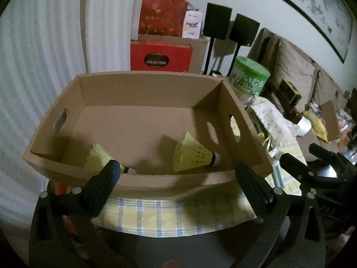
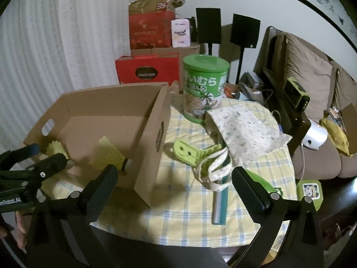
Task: Organize objects
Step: 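Withdraw both tools from the box and move the right gripper toward the carabiner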
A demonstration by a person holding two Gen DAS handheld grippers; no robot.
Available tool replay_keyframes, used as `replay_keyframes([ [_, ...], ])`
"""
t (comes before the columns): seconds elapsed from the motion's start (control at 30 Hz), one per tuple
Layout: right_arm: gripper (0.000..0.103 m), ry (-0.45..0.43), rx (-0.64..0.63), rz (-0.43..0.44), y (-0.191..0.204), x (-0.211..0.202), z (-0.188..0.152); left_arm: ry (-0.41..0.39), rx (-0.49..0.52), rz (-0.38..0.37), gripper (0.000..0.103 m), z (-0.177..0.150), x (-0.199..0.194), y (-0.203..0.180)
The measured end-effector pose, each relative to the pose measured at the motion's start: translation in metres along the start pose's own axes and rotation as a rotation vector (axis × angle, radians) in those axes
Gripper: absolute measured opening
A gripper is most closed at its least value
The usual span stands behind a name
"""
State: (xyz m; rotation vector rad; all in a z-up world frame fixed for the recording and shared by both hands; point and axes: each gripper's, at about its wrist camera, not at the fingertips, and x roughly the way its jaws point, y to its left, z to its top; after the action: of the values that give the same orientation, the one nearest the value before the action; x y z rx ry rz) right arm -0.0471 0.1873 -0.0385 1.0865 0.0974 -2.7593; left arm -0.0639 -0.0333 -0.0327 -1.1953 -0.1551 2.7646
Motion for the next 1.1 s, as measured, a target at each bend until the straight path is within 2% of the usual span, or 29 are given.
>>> replay_keyframes([
  [0.27, 0.103, 0.003, 0.029, -0.033, -0.020, -0.010, -0.011, -0.039, 0.044, 0.020, 0.103, -0.006, -0.011, -0.016],
  [0.8, 0.102, 0.005, 0.091, -0.101, -0.067, -0.028, -0.025, -0.015, 0.071, -0.021, 0.103, -0.013, -0.012, -0.042],
  [1.1, 0.102, 0.020, 0.170, -0.150, -0.115, -0.032, -0.032, 0.006, 0.103, -0.107, 0.103, -0.017, -0.007, -0.065],
])
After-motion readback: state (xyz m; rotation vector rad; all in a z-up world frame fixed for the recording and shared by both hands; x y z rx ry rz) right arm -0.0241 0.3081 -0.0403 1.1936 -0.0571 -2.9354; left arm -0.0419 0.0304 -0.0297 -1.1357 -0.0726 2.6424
